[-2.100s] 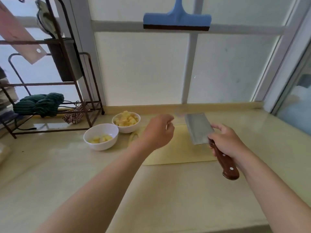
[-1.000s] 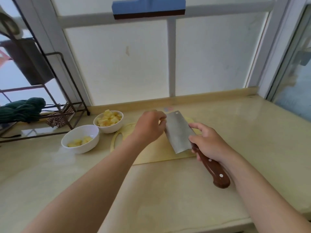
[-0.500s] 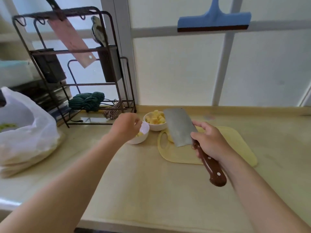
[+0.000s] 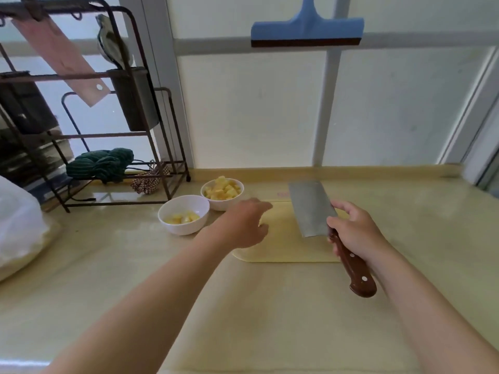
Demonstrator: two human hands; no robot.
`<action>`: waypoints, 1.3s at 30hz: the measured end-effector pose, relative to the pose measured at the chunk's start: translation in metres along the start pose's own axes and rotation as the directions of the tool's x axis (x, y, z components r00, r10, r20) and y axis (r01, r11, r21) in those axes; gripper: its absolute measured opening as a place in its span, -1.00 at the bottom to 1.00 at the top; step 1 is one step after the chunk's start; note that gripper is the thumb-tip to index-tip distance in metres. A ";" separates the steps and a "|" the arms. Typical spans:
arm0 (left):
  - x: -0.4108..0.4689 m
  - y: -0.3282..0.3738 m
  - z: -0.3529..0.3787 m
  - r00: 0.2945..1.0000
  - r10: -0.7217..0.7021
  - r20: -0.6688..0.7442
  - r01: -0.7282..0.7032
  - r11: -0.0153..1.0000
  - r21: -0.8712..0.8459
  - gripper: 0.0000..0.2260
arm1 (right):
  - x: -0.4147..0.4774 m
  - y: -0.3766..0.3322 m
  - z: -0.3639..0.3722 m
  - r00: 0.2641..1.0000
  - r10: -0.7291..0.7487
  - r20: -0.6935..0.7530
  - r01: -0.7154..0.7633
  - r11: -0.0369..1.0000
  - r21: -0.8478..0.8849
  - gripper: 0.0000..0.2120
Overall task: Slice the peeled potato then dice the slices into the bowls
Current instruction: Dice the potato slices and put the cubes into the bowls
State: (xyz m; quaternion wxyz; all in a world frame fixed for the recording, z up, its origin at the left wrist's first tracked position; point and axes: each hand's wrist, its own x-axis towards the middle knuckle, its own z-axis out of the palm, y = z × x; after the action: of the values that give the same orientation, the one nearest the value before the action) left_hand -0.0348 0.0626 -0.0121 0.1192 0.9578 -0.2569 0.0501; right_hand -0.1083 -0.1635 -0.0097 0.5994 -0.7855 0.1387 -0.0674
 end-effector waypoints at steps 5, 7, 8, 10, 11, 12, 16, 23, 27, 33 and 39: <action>0.019 0.005 0.016 0.978 -0.093 0.187 0.071 0.990 0.119 -0.59 | 0.016 0.021 -0.014 1.000 0.015 -0.011 -0.014 0.999 0.032 -0.53; 0.022 0.000 0.019 0.979 -0.108 0.175 0.086 0.988 0.125 -0.59 | 0.019 0.025 -0.015 1.000 0.015 -0.006 -0.015 0.999 0.052 -0.54; 0.023 -0.002 0.020 0.980 -0.113 0.162 0.092 0.987 0.131 -0.59 | 0.020 0.026 -0.015 1.000 0.014 -0.004 -0.014 0.998 0.064 -0.54; 0.027 -0.006 0.021 0.981 -0.132 0.142 0.111 0.983 0.146 -0.58 | 0.021 0.027 -0.015 1.000 0.009 -0.002 -0.009 0.997 0.081 -0.53; 0.028 -0.006 0.021 0.981 -0.141 0.133 0.121 0.981 0.153 -0.58 | 0.021 0.027 -0.016 1.000 0.006 -0.001 -0.006 0.997 0.082 -0.53; 0.029 -0.005 0.023 0.982 -0.147 0.123 0.128 0.980 0.153 -0.60 | 0.021 0.027 -0.016 1.000 0.006 -0.001 -0.006 0.997 0.082 -0.52; 0.030 0.010 0.020 0.990 -0.135 0.027 0.134 0.991 0.021 -0.66 | 0.023 0.029 -0.019 1.000 0.020 -0.010 -0.019 0.995 0.102 -0.52; 0.042 0.053 0.026 0.958 -0.271 0.094 0.261 0.689 -0.676 -0.84 | 0.022 0.030 -0.029 0.997 0.046 -0.059 -0.038 0.991 0.130 -0.56; 0.042 0.054 0.033 0.954 -0.280 0.106 0.275 0.678 -0.681 -0.93 | 0.022 0.028 -0.034 0.995 0.052 -0.083 -0.040 0.990 0.134 -0.60; 0.041 0.051 0.032 0.930 -0.342 0.136 0.309 0.523 -0.795 -0.90 | 0.025 0.030 -0.034 0.993 0.051 -0.104 -0.039 0.992 0.119 -0.60; 0.043 0.046 0.025 0.983 -0.183 -0.006 0.169 0.920 -0.354 -0.84 | 0.025 0.032 -0.036 0.991 0.053 -0.122 -0.041 0.994 0.097 -0.55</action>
State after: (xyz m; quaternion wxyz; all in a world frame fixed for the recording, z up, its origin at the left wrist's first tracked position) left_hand -0.0200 -0.0032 -0.0204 0.2976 0.9389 -0.1722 0.0111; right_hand -0.0990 -0.2120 -0.0322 0.6275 -0.7470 0.1911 -0.1086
